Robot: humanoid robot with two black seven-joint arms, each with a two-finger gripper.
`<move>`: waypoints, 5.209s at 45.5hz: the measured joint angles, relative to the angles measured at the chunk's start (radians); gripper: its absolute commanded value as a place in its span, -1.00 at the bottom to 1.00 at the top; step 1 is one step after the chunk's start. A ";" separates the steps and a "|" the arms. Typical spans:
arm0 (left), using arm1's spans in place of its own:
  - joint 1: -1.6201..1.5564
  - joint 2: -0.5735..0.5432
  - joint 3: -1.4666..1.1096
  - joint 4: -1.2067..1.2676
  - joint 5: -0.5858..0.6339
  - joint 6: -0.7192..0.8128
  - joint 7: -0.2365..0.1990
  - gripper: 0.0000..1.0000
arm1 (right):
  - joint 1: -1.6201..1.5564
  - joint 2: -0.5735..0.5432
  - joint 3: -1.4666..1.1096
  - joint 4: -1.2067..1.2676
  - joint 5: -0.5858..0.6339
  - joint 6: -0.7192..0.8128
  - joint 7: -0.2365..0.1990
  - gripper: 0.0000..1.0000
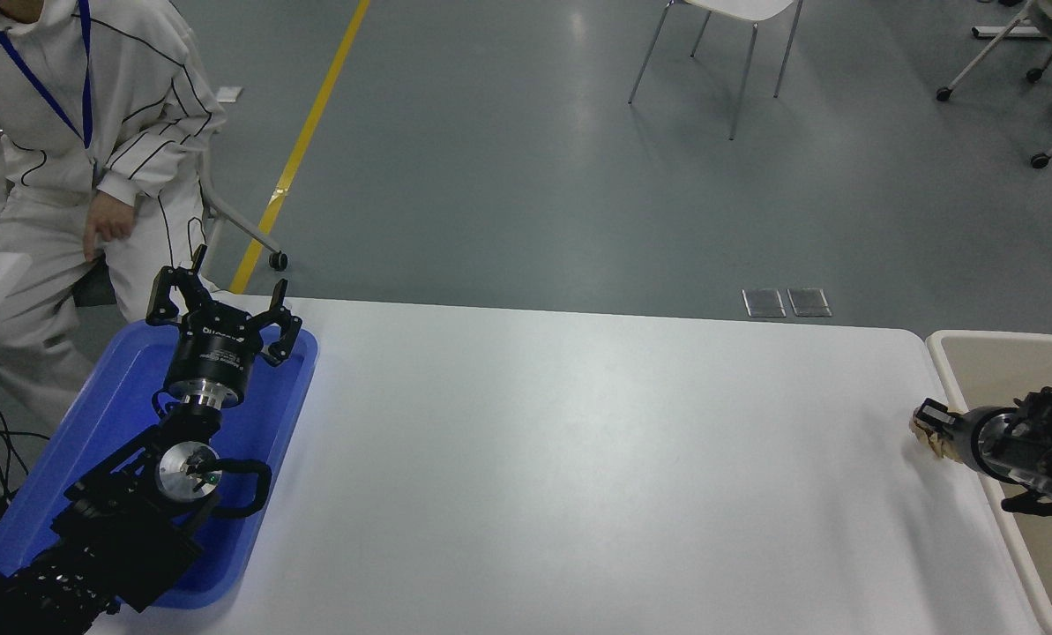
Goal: Pick up paper ball place in dustbin
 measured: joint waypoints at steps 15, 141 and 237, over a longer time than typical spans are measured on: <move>0.000 0.000 0.001 0.000 0.000 0.000 0.000 1.00 | 0.206 -0.070 -0.175 0.264 -0.008 0.016 0.004 -1.00; 0.000 0.001 0.001 -0.001 0.000 0.000 0.000 1.00 | 1.444 -0.362 -0.980 0.651 -0.115 0.641 0.003 -1.00; 0.001 0.001 0.000 -0.001 0.000 0.000 -0.001 1.00 | -0.327 -0.053 0.229 -0.424 0.033 -0.035 0.002 -1.00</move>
